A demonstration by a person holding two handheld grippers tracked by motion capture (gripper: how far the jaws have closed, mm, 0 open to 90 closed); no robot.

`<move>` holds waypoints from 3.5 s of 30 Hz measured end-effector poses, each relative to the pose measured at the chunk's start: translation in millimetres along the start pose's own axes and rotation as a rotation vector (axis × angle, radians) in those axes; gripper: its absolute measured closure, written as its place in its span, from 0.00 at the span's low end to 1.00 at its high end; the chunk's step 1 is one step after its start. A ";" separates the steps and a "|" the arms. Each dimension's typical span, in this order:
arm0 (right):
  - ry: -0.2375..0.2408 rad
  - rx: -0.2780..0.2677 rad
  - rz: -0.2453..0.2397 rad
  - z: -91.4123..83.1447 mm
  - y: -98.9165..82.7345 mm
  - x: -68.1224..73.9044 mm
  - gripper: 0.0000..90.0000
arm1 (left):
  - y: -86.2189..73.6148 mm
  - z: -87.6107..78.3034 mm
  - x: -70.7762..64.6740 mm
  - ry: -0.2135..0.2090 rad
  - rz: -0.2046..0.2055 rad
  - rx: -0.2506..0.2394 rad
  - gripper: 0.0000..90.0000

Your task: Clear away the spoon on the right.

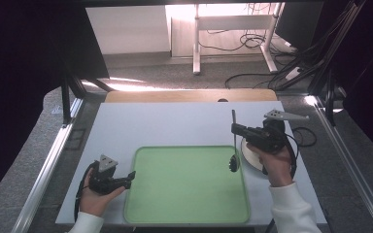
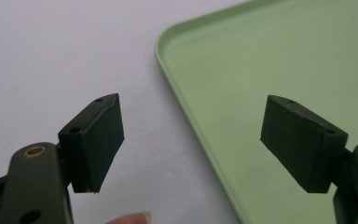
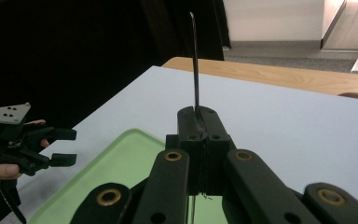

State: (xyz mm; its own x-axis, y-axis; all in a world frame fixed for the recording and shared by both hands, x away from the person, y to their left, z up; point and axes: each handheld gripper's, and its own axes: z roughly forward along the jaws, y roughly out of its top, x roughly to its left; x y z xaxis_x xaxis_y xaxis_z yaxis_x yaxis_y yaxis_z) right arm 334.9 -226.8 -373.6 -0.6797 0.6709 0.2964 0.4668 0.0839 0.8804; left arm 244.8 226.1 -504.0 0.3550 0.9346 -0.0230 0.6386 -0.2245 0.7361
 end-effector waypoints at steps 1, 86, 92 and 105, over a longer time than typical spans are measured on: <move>0.001 0.001 0.002 0.5 -1.6 0.4 1.00 | -0.1 0.4 -0.4 -0.001 -0.004 -0.003 0.23; -0.246 0.390 -0.007 86.2 -107.0 17.8 0.54 | -1.6 4.9 -1.1 -0.006 0.008 0.036 0.23; -0.191 0.356 -0.021 81.7 -102.9 17.3 0.50 | -0.2 4.4 -0.9 -0.010 0.003 0.033 0.23; -0.088 0.285 -0.065 61.7 -89.6 8.1 0.42 | 1.2 5.7 -2.1 -0.012 0.007 0.030 0.23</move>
State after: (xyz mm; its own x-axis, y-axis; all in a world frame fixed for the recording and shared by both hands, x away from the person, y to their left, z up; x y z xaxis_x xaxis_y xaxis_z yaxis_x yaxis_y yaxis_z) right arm 322.5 -183.4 -472.9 -0.6675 0.7178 0.1982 0.5719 0.3237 0.7538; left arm 248.6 222.3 -506.9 0.3674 0.9297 -0.0257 0.6562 -0.2395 0.7155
